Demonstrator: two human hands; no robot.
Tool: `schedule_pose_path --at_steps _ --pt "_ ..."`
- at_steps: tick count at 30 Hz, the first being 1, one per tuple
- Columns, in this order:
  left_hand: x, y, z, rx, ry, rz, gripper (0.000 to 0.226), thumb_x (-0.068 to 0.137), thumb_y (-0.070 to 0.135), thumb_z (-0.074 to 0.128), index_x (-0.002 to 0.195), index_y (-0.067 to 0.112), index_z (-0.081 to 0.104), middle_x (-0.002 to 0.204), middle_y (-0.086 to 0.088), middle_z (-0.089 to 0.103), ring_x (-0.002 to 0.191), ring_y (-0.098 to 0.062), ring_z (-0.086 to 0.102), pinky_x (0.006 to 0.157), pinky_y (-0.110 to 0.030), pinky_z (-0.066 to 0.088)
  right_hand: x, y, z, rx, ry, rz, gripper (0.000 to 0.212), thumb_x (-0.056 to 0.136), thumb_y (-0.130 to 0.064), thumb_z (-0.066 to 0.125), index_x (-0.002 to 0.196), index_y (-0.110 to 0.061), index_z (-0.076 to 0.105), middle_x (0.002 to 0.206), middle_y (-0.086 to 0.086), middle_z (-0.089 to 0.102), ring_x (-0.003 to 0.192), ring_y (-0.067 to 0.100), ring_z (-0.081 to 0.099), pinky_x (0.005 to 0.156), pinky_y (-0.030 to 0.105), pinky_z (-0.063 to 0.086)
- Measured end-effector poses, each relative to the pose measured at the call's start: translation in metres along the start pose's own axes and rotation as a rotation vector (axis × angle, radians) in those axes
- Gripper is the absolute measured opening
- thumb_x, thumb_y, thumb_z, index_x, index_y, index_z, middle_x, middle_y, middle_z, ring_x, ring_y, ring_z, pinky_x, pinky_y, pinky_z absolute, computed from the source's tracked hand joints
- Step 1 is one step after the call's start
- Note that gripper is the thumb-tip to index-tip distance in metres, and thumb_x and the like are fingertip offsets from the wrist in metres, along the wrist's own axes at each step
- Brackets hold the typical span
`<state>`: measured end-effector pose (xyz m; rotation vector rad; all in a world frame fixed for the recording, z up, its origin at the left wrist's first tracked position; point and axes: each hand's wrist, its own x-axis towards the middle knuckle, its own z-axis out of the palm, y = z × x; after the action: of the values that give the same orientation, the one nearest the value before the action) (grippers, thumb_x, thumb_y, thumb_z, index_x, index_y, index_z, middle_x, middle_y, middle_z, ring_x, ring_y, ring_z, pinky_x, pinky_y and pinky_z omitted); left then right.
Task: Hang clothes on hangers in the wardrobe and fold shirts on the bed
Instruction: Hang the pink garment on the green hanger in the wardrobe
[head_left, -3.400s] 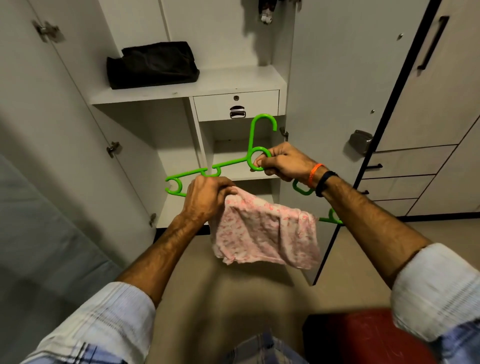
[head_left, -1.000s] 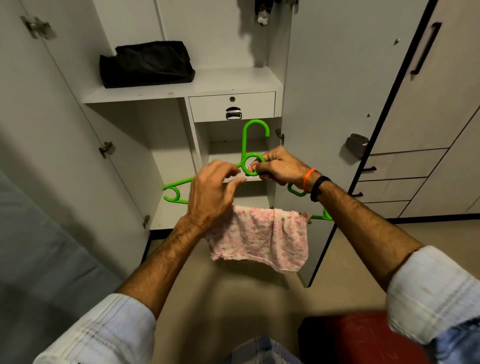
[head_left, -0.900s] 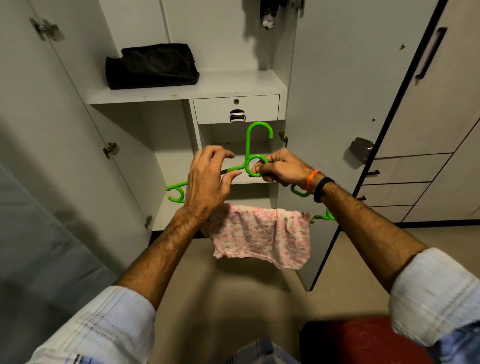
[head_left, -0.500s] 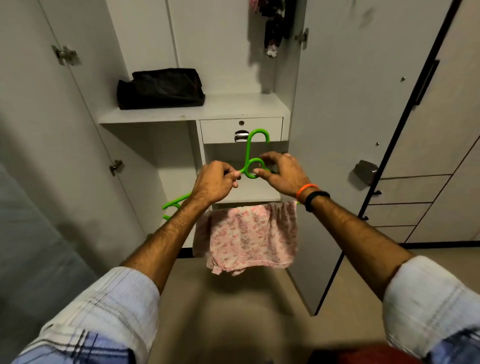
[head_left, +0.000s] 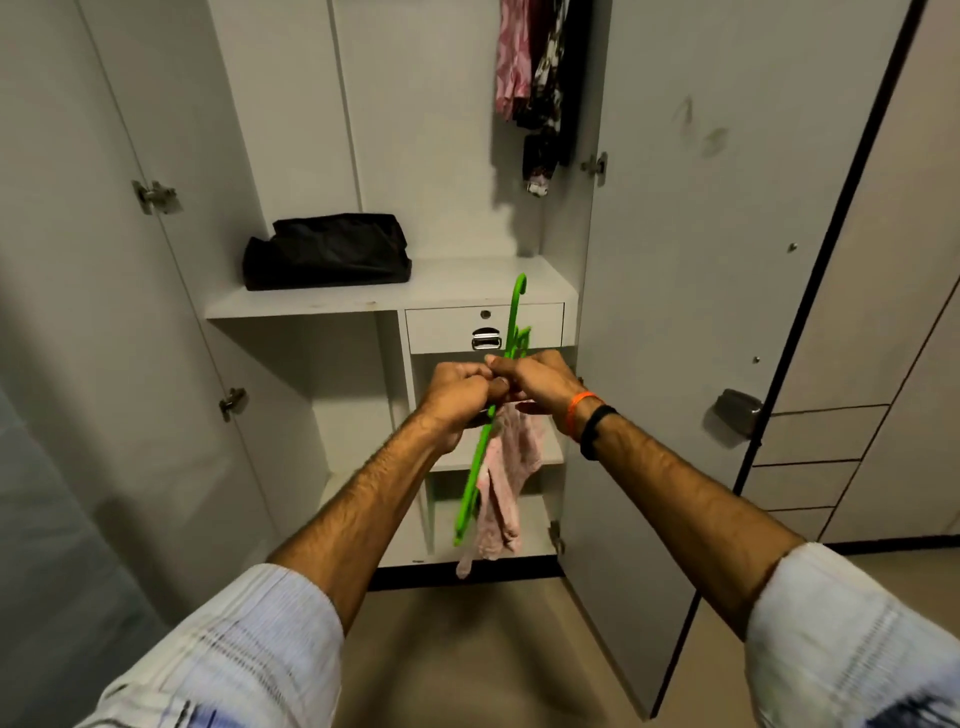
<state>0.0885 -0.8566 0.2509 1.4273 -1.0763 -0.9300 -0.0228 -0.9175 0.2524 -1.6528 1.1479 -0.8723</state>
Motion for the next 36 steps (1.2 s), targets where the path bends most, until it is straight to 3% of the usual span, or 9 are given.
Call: schedule_pose_path --at_steps 2,5,9,12,15,18,25,31,36 --pt "0.002 0.001 -0.007 -0.07 -0.082 -0.013 0.009 0.093 0.002 0.062 0.096 0.005 0.07 0.079 -0.002 0.073 0.073 -0.01 0.069 0.069 -0.025 0.057 0.005 -0.008 0.001 -0.029 -0.005 -0.008 0.03 0.089 -0.036 0.065 0.093 -0.008 0.074 0.089 0.006 0.074 0.086 0.019 0.068 0.071 0.031 0.054" --pt "0.011 -0.005 -0.016 -0.107 -0.107 0.042 0.025 0.094 0.003 0.062 0.118 0.0 0.067 0.111 -0.014 0.071 0.098 -0.019 0.067 0.086 -0.028 0.055 0.014 -0.018 0.006 -0.086 0.028 -0.023 0.025 0.088 -0.028 0.063 0.076 -0.008 0.071 0.073 0.005 0.07 0.074 0.023 0.065 0.07 0.037 0.053" --pt "0.026 -0.018 -0.028 0.215 -0.062 0.224 0.028 0.092 0.001 0.063 0.119 0.001 0.069 0.12 -0.011 0.07 0.112 -0.017 0.064 0.105 -0.03 0.046 0.022 -0.027 0.008 -0.128 -0.001 -0.069 0.029 0.094 -0.026 0.057 0.079 -0.01 0.076 0.083 0.003 0.076 0.085 0.02 0.071 0.083 0.035 0.053" --pt "0.035 -0.026 -0.041 0.623 -0.043 0.324 0.028 0.092 0.009 0.065 0.119 0.013 0.071 0.121 0.001 0.07 0.109 -0.01 0.064 0.096 -0.01 0.037 0.024 -0.036 0.006 -0.138 -0.096 -0.098 0.034 0.103 -0.025 0.049 0.098 0.0 0.072 0.092 0.008 0.074 0.072 0.005 0.067 0.064 0.013 0.046" --pt "0.052 -0.031 -0.049 0.869 -0.033 0.411 0.031 0.092 0.017 0.066 0.123 0.018 0.069 0.125 0.001 0.068 0.113 -0.014 0.064 0.104 -0.023 0.043 0.032 -0.044 0.001 -0.167 -0.159 -0.118 0.035 0.104 -0.025 0.045 0.104 0.001 0.069 0.089 0.006 0.071 0.064 -0.002 0.061 0.049 0.005 0.04" --pt "0.072 -0.028 -0.054 0.983 -0.091 0.445 0.03 0.095 0.025 0.063 0.124 0.02 0.068 0.124 0.001 0.069 0.113 -0.018 0.063 0.102 -0.033 0.047 0.05 -0.052 -0.007 -0.255 -0.155 -0.171 0.033 0.104 -0.029 0.045 0.097 -0.009 0.071 0.083 -0.001 0.071 0.069 0.001 0.061 0.06 0.013 0.042" --pt "0.147 -0.014 -0.049 1.013 -0.094 0.596 0.026 0.098 0.033 0.056 0.117 0.024 0.071 0.113 0.003 0.072 0.103 -0.017 0.064 0.097 -0.034 0.048 0.131 -0.062 -0.034 -0.621 0.069 -0.392 0.033 0.101 -0.041 0.049 0.091 -0.023 0.075 0.077 -0.007 0.062 0.073 0.011 0.056 0.069 0.031 0.044" --pt "0.247 0.026 -0.042 1.017 -0.034 0.733 0.028 0.099 0.032 0.052 0.116 0.02 0.071 0.111 0.0 0.072 0.099 -0.02 0.063 0.089 -0.031 0.047 0.236 -0.092 -0.065 -0.736 0.254 -0.559 0.032 0.1 -0.043 0.051 0.097 -0.023 0.076 0.094 -0.003 0.07 0.085 0.016 0.058 0.069 0.029 0.04" --pt "0.343 0.081 -0.037 1.016 0.034 0.776 0.027 0.099 0.031 0.051 0.116 0.02 0.07 0.111 0.0 0.072 0.1 -0.02 0.064 0.092 -0.035 0.049 0.332 -0.137 -0.093 -0.748 0.346 -0.663 0.031 0.099 -0.042 0.052 0.097 -0.023 0.076 0.083 -0.004 0.065 0.081 0.019 0.061 0.067 0.029 0.041"
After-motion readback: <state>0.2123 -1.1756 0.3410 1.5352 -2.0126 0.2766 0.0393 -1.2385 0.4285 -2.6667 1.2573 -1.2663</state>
